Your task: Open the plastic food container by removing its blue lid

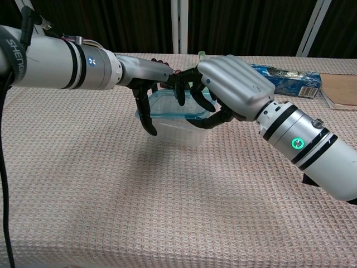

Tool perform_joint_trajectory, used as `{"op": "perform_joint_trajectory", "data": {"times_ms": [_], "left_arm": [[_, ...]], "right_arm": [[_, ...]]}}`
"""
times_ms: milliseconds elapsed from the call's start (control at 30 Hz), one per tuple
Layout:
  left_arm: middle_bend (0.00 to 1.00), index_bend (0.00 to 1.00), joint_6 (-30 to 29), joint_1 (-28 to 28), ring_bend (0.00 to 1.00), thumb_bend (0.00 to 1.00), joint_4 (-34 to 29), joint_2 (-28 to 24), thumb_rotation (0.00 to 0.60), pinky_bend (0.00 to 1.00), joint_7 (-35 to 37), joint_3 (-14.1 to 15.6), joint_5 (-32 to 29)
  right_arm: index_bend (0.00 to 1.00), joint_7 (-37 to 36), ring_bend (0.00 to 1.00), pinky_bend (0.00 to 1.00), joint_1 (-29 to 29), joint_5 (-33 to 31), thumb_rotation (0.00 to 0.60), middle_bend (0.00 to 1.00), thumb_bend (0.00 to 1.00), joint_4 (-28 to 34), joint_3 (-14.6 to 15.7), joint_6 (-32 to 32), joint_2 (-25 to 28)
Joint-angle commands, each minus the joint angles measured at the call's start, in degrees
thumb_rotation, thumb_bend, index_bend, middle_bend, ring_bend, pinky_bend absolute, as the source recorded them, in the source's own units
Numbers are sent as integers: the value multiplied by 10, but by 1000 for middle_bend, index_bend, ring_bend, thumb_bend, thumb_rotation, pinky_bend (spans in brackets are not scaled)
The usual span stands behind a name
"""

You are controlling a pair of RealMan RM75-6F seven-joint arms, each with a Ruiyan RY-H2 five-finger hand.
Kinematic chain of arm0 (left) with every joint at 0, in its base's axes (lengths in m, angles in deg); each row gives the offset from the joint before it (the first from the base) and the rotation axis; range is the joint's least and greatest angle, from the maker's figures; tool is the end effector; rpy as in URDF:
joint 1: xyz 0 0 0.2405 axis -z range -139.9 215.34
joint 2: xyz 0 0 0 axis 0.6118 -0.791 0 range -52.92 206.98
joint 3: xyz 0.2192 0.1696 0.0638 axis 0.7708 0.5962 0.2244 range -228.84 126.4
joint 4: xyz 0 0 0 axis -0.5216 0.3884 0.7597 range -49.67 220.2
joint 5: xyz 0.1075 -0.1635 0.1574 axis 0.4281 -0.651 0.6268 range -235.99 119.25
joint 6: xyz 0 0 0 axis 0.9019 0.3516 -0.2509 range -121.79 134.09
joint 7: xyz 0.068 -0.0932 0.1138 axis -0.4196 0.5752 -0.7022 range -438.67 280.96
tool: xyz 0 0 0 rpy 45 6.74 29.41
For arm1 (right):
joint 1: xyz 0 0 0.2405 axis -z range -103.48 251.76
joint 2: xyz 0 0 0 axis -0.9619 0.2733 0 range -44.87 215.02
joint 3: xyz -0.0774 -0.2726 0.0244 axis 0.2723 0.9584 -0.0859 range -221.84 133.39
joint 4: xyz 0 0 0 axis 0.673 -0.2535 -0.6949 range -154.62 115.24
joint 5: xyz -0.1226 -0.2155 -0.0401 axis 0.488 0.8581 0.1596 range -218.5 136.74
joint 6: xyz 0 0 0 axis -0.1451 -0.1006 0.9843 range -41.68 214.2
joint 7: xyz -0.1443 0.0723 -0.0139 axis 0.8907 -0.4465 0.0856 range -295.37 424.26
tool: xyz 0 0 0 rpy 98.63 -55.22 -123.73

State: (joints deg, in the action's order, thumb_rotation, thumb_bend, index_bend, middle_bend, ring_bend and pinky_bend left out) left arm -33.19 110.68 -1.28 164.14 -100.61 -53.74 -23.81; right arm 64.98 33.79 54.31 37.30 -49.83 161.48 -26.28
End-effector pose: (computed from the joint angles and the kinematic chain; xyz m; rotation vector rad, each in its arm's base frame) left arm -0.0487 0.4134 -0.1070 -2.2186 -1.0389 -0.6829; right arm -0.1243 -0.3418 -0.1371 1.9024 -0.6365 1.4324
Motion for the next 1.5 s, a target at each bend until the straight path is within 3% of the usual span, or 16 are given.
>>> {"op": "perform_joint_trajectory", "data": {"times_ms": [33, 367, 767, 1233, 1500], "left_arm": [[119, 81, -9, -4, 44, 42, -6, -4, 600, 188, -3, 0, 4], [97, 67, -32, -16, 17, 42, -19, -18, 600, 160, -10, -2, 24], [68, 51, -72, -55, 0, 41, -42, -56, 600, 124, -1, -6, 56], [65, 51, -225, -178, 0, 42, -105, -152, 600, 106, 27, 3, 141], [65, 52, -332, -273, 0, 42, -137, -184, 600, 102, 41, 20, 204]], "right_arm": [[651, 1, 495, 595, 0, -3, 600, 594, 450, 5, 0, -4, 5], [743, 3, 530, 602, 0, -2, 600, 642, 536, 25, -2, 1, 21], [766, 19, 547, 607, 9, 4, 600, 656, 547, 28, -5, 26, 38], [774, 54, 549, 608, 61, -31, 600, 658, 547, 58, -16, 60, 122], [720, 66, 529, 592, 92, -82, 600, 651, 540, 46, -9, 17, 151]]}}
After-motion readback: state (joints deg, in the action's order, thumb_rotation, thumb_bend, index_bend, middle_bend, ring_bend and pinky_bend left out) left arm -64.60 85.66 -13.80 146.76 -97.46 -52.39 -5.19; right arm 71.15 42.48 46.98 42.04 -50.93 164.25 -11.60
